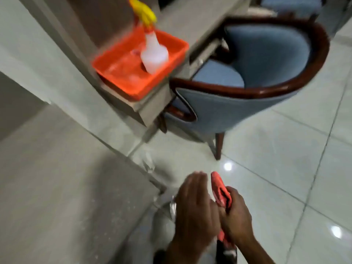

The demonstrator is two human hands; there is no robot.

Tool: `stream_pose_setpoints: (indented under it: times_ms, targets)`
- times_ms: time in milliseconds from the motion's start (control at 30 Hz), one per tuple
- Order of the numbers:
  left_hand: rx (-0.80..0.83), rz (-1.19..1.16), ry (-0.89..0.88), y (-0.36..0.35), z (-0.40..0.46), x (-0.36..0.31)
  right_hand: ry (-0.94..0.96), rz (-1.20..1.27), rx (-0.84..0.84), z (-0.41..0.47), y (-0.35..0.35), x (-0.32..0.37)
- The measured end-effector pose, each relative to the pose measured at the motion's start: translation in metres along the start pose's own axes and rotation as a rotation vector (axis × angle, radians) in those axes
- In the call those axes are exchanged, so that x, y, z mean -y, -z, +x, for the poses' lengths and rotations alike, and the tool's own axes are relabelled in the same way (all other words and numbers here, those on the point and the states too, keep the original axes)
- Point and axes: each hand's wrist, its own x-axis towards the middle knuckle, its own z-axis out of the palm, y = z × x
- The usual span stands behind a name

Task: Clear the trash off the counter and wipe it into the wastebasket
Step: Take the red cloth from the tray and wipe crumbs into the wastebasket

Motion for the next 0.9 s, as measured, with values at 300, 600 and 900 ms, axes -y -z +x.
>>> stream_pose_setpoints:
  times_ms: [300,600,900]
  targets:
    - [0.471,-0.018,1.423,-0.193,-0.181,0.147,-0.278,-0.072,0.086,0.045,-0.131,-0.199]
    - [0.238,-0.664,1.755,-0.217,-0.172,0.191,-0.282,0.03,0.178,0.059,-0.173,-0.174]
    - [0.103,-0.783,1.848,0.01,-0.141,0.043,-0.053,-0.122,0.166,-0.079,-0.026,-0.004]
